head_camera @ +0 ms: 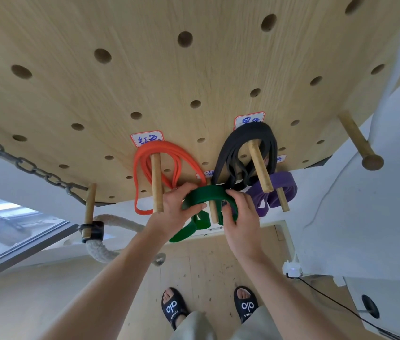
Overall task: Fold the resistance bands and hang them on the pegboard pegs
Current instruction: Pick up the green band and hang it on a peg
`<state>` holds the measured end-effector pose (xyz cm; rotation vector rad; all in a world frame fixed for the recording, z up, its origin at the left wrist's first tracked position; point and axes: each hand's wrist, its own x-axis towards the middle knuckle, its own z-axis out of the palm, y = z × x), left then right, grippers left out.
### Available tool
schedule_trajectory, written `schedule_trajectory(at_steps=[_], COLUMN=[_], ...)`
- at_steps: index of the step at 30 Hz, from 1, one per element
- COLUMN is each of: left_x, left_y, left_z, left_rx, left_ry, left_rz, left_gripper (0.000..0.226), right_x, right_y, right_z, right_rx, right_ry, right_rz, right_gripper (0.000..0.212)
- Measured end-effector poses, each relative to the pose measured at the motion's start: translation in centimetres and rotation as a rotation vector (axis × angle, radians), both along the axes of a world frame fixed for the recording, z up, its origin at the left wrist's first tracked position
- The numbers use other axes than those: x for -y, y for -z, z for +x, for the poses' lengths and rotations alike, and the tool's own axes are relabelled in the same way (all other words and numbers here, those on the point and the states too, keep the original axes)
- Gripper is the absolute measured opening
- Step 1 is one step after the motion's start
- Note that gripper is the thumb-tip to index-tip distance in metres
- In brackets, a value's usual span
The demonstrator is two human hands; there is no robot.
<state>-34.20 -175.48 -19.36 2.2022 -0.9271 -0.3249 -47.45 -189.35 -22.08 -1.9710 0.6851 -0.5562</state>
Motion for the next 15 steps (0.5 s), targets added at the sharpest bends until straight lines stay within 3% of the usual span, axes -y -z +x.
schedule_trajectory(at_steps=[15], left_x=[1.4], left_y=[-1.1], left_z=[-0.4], left_rx=[0.216], left_ry=[0.007], left_rz=[0.128], left_gripper=[0.038], right_x=[0.3], right_y=[1.0], right_z=[-0.2], right_rx=[0.027], right_ry=[0.010], right_rz=[-0.048], right_gripper=[0.032])
